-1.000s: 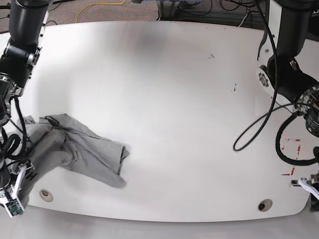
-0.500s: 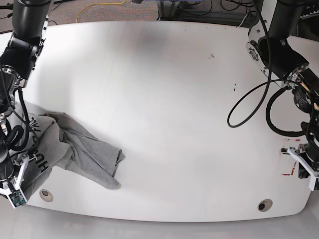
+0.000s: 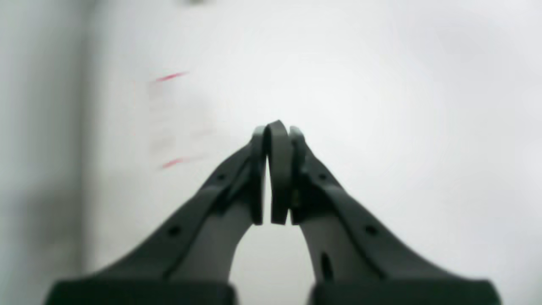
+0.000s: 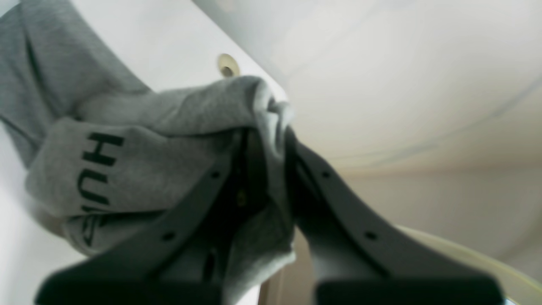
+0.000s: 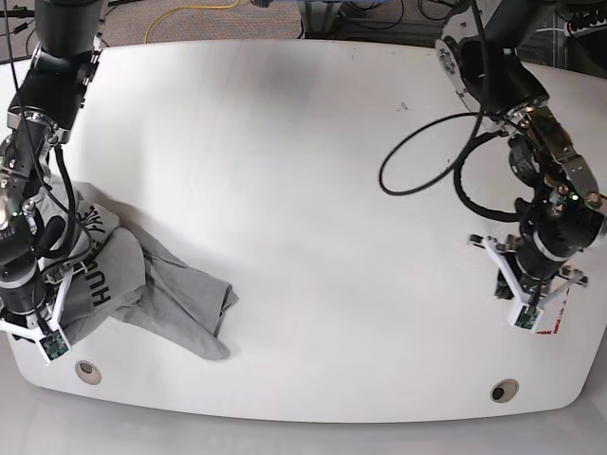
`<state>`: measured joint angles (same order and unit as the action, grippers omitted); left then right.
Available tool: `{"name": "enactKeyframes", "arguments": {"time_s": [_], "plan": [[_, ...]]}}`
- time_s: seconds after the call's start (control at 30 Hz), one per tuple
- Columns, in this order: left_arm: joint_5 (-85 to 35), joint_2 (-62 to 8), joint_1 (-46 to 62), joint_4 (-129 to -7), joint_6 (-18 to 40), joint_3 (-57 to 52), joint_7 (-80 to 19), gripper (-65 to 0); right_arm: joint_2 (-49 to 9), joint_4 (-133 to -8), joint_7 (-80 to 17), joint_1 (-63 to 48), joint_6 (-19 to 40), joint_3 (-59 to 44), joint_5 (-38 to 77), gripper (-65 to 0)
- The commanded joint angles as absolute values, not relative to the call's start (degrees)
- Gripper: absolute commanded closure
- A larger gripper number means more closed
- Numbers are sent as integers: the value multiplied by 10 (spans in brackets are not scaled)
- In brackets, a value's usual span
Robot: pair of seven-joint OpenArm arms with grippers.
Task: Fold the T-shirt properly
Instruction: 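Lower the shirt bunched in the right gripper onto the table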
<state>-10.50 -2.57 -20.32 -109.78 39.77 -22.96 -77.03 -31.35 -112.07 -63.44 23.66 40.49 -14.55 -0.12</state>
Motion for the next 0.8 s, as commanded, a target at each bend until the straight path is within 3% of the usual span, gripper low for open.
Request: {"name": "enactKeyframes", "arguments": {"time_s": [0.0, 0.47, 0.77], "plan": [[-104, -16, -220, -1108, 399, -219, -754, 0, -313, -1131, -625, 238, 400, -162, -7, -22], [-103, 7, -225, -1108, 397, -197, -755, 0, -294, -1131, -628, 236, 400, -162, -10, -22], [-103, -51, -226, -1108, 399, -247, -754, 0, -223, -1131, -628, 247, 400, -120, -10, -22]]}}
